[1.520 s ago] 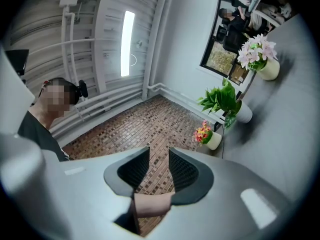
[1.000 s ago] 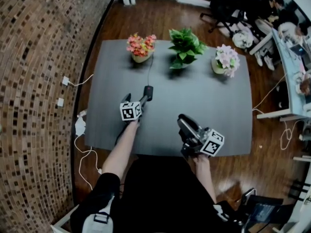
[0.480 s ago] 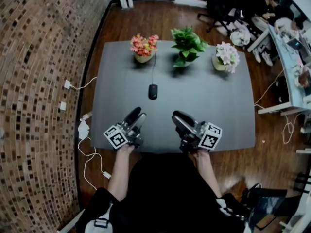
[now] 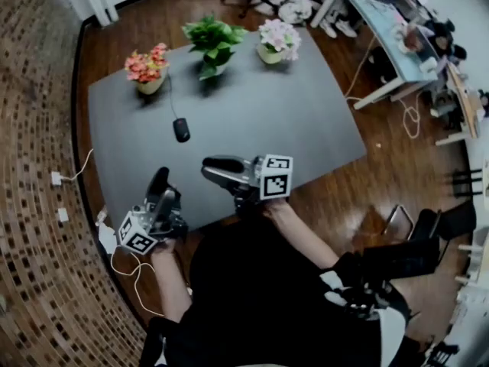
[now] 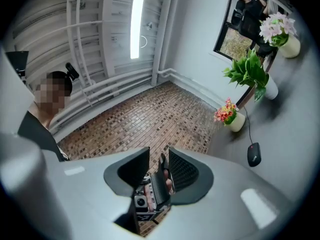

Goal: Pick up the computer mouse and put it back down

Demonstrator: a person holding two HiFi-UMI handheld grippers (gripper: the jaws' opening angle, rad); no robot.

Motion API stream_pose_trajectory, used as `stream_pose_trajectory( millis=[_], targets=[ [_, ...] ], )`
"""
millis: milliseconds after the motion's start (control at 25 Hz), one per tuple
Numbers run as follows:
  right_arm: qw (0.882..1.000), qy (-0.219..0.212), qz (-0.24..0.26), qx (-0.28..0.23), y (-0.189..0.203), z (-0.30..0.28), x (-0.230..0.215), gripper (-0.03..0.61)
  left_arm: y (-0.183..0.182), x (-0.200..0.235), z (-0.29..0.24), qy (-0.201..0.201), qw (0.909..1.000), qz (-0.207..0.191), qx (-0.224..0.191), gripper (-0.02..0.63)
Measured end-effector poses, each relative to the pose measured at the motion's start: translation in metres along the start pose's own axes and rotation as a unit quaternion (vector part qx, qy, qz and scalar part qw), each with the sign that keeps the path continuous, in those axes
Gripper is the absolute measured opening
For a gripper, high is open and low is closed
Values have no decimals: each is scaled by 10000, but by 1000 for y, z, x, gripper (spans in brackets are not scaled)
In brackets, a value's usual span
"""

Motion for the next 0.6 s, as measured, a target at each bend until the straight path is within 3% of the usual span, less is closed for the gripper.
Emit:
stream_pose_trajectory(
  millis=[80, 240, 600],
  targets=[
    [10000, 11, 14, 98, 7, -10, 4, 95, -9, -10, 13, 54, 9998, -29, -173, 309],
    [9986, 505, 160, -54, 14, 3, 36, 95, 9, -38, 8, 532, 9977, 399, 104, 299],
    [9973, 723, 86, 92, 59, -12, 75, 95, 11, -74, 42, 897, 9939, 557, 312, 299]
  ],
)
Point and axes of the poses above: the fingertips, and each gripper's own axes: z backward along the fingers, x to its left, y out of its underside, the point moved 3 cm from there along z, backward along the fingers, and after that the axes turned 12 degrees about -y, right-handed, at the moved point
